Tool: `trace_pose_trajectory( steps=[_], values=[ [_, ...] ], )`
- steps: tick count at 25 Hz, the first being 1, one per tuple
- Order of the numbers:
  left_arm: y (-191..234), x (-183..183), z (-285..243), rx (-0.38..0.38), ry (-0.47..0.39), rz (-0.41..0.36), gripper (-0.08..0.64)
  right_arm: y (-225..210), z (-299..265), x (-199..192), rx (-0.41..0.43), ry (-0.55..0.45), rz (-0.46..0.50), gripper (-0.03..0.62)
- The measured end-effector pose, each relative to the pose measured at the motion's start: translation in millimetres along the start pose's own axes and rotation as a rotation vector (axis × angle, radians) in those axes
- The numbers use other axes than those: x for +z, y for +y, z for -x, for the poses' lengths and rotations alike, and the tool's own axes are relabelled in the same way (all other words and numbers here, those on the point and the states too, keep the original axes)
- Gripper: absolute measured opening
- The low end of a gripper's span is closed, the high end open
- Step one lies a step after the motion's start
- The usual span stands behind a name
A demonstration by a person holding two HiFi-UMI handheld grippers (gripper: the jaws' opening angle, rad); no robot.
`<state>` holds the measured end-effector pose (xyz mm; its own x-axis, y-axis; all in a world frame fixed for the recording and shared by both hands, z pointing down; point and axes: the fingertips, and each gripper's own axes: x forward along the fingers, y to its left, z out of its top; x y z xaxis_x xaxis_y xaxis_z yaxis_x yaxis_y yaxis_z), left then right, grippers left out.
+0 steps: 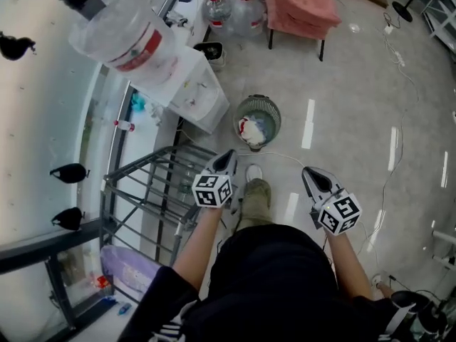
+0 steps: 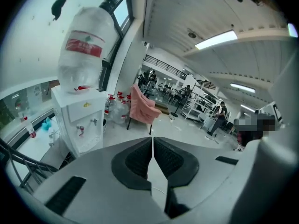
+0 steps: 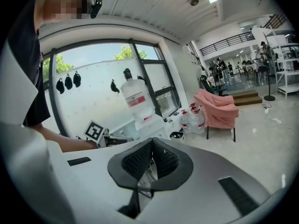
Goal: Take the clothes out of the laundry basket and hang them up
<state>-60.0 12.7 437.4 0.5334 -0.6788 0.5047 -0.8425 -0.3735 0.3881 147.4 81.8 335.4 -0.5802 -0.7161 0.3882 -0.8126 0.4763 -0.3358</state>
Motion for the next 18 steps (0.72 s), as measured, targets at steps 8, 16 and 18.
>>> trace_pose_trajectory(
  steps=[8,16,18],
  values=[
    [62,8,-86,-0.048,0.108,0.007,0.014,-47,-112,73,0.056,-0.067,-0.143,0.000],
    [112,-43,-182,-0.025,0.272,0.027,0.014,-99,-202,57,0.036,0.014,-0.078,0.000],
    [125,-65,-207,0.007,0.300,0.053,0.014,-117,-219,39,0.029,0.048,-0.070,0.000]
  ],
)
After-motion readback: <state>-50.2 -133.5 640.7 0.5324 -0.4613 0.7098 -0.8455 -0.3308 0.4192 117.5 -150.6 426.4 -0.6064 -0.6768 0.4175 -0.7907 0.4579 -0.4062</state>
